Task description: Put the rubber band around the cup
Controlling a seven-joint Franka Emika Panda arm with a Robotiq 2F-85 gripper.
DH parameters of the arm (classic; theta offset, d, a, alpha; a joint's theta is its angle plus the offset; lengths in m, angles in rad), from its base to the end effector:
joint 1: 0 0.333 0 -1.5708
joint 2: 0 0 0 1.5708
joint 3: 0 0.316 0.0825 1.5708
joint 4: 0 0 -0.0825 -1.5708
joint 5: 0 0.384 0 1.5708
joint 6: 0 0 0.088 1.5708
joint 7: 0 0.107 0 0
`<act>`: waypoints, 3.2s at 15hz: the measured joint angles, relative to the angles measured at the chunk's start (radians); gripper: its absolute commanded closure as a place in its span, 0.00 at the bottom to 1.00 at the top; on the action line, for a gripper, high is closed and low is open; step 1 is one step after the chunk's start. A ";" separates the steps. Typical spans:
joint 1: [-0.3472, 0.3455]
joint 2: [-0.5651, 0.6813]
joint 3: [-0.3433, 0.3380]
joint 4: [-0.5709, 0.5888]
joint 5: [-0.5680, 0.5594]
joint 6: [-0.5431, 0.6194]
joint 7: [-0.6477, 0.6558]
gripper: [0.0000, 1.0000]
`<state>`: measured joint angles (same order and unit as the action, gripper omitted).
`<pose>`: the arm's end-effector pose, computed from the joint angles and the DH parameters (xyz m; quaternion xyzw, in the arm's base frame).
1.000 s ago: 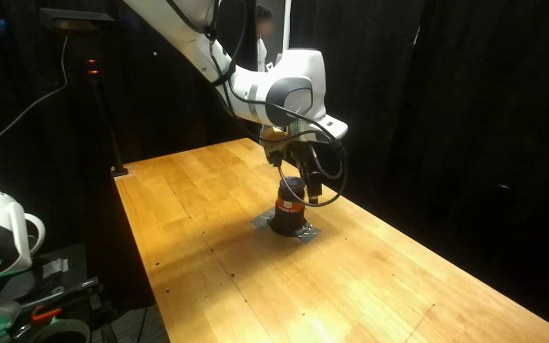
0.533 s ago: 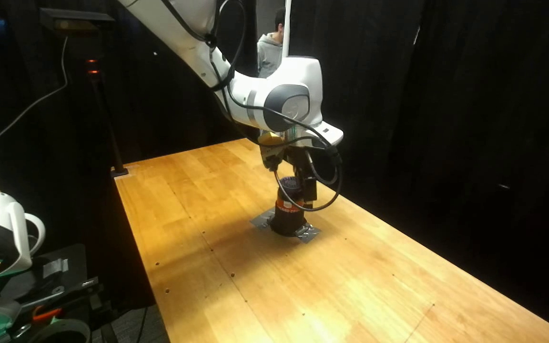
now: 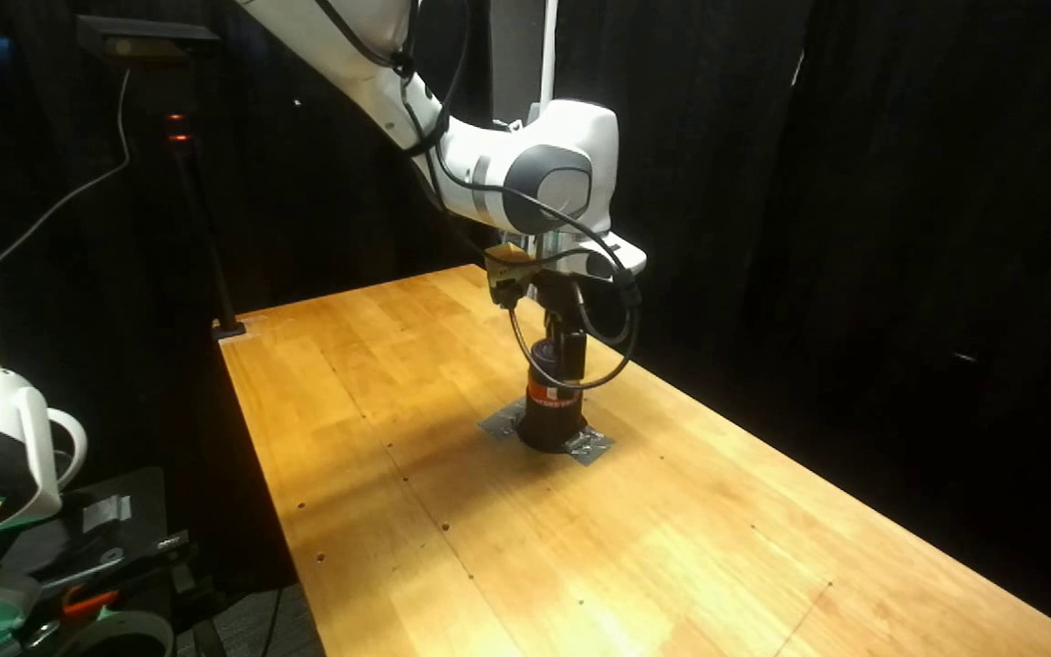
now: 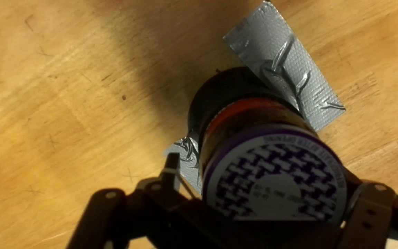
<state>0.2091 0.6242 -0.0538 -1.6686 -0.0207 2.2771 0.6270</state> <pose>0.6720 0.1088 0.2415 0.9747 -0.2222 0.0021 0.0246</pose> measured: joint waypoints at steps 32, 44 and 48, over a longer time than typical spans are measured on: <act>-0.046 -0.045 0.024 0.061 0.120 -0.254 -0.007 0.00; -0.021 -0.024 0.032 0.033 0.104 -0.295 -0.009 0.00; 0.002 -0.024 0.031 -0.021 0.073 -0.176 0.000 0.00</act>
<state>0.2111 0.6003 -0.0230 -1.6900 0.0528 2.1008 0.6267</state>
